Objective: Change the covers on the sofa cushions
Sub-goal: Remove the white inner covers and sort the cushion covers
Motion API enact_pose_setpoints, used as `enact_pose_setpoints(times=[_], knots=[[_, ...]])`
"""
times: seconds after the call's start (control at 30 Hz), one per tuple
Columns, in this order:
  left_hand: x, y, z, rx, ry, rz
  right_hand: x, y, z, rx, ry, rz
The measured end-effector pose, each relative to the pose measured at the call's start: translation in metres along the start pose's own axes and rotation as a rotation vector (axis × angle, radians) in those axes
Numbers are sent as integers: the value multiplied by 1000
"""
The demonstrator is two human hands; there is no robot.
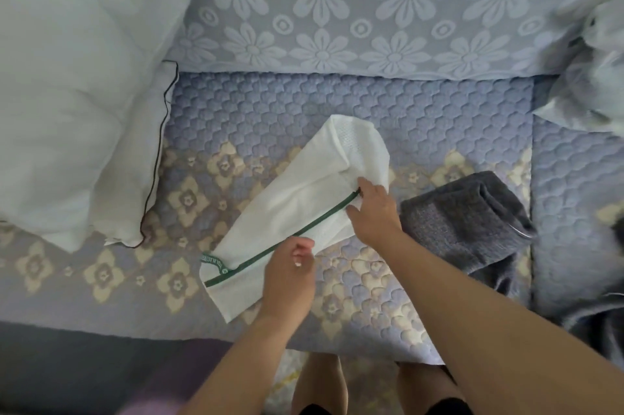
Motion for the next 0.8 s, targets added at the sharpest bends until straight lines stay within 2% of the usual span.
enact_pose_setpoints(times=[0.07, 0.13, 0.23, 0.33, 0.43, 0.57, 0.67, 0.8], knots=[[12, 10, 1, -29, -41, -55, 0, -6, 4, -51, 29, 63], [22, 14, 0, -65, -76, -94, -8, -15, -6, -89, -21, 77], [40, 15, -4, -100, -50, -182, -22, -36, -43, 21, -98, 137], [58, 11, -14, -116, 8, -275, -40, -52, -89, 117, -250, 335], [63, 3, -19, -67, 37, -257, -49, -61, -107, 109, -374, 457], [69, -2, -18, -76, 39, -141, -48, -62, -107, -91, -239, 527], [77, -4, -17, -84, -20, -163, -39, -62, -100, -90, -95, 589], [79, -6, -6, -62, -30, -119, -36, -66, -99, -83, -45, 568]])
Point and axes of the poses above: each hand's wrist, its own z-axis towards the middle knuckle, its own y-axis out of the palm, x = y × z, the point moved 4 cm from there along z, towards the middle knuckle, and after that the axes turned 6 degrees about x, right-handed, at the moved point
